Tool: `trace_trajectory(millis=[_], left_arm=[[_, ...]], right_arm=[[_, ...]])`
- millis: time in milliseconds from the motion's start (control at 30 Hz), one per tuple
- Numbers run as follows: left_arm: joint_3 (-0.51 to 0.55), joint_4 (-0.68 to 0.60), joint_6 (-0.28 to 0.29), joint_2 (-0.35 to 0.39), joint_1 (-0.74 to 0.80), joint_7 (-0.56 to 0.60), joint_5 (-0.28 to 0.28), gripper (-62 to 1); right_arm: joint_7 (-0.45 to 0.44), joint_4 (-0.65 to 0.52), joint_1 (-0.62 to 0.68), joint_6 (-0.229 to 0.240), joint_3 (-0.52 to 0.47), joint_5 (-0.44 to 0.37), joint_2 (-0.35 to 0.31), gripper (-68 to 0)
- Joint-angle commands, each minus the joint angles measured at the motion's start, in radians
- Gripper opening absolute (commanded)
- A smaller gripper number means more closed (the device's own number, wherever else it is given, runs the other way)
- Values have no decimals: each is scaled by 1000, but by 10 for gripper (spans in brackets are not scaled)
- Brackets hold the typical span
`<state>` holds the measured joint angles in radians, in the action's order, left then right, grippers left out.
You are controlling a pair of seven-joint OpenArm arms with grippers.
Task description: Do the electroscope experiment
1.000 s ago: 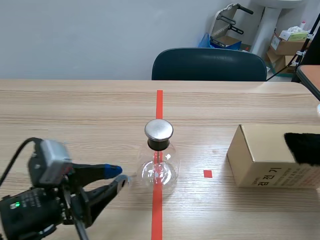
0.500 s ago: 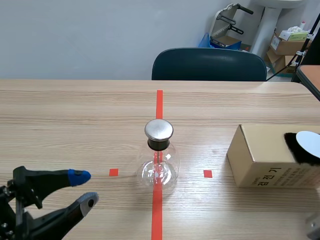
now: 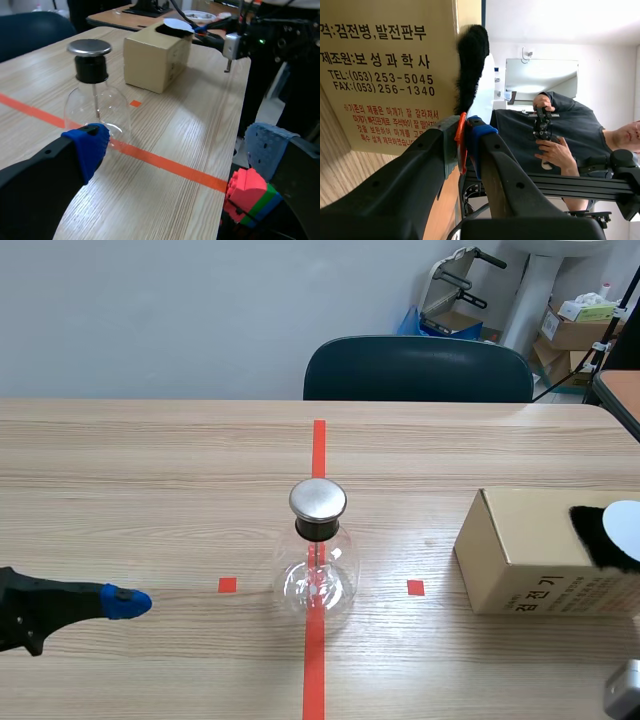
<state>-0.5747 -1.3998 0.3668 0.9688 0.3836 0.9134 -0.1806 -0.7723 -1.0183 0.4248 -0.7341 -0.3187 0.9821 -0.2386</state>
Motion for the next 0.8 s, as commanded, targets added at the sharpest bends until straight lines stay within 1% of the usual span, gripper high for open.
trace_trajectory(millis=[0, 67, 200, 300, 400, 467, 500, 533, 633, 667, 700, 767], left_arm=[[3, -18, -5, 5, 10, 14, -15, -21], [3, -29, -5, 11, 11, 14, -16, -21], [3, -41, -5, 43, 23, 36, -17, -21], [3, -48, -5, 63, 38, 86, -16, -21], [3, -50, -6, 62, 37, 85, -13, -21], [3, -50, -6, 62, 37, 81, -13, -21], [3, -50, -6, 62, 37, 81, -13, -21], [3, -50, -6, 62, 37, 81, -13, -21], [3, -50, -5, 54, 37, 75, -13, -21], [3, -50, -5, 51, 37, 73, -13, -21], [3, -50, -5, 48, 37, 73, -13, -21], [3, -50, -5, 43, 38, 69, -13, -21]], right_arm=[[29, -5, -4, -49, -4, 13, -10, -658], [53, -5, -2, -49, -4, 29, -13, -658], [52, -5, 14, -49, -4, 29, -12, -658], [6, -5, 29, -49, -3, 28, 1, -658], [-69, -5, 47, -49, -3, 28, 18, -657], [-85, -5, 61, -49, -3, 25, 27, -657], [-79, -5, 63, -49, -3, 23, 32, -658], [-48, -5, 70, -49, -3, 17, 36, -658], [89, -5, 77, -49, -5, 13, 44, -658], [108, -5, 77, -49, -8, 16, 45, -658], [106, -5, 77, -49, -8, 23, 44, -658], [33, -5, 72, -49, -8, 40, 42, -657]])
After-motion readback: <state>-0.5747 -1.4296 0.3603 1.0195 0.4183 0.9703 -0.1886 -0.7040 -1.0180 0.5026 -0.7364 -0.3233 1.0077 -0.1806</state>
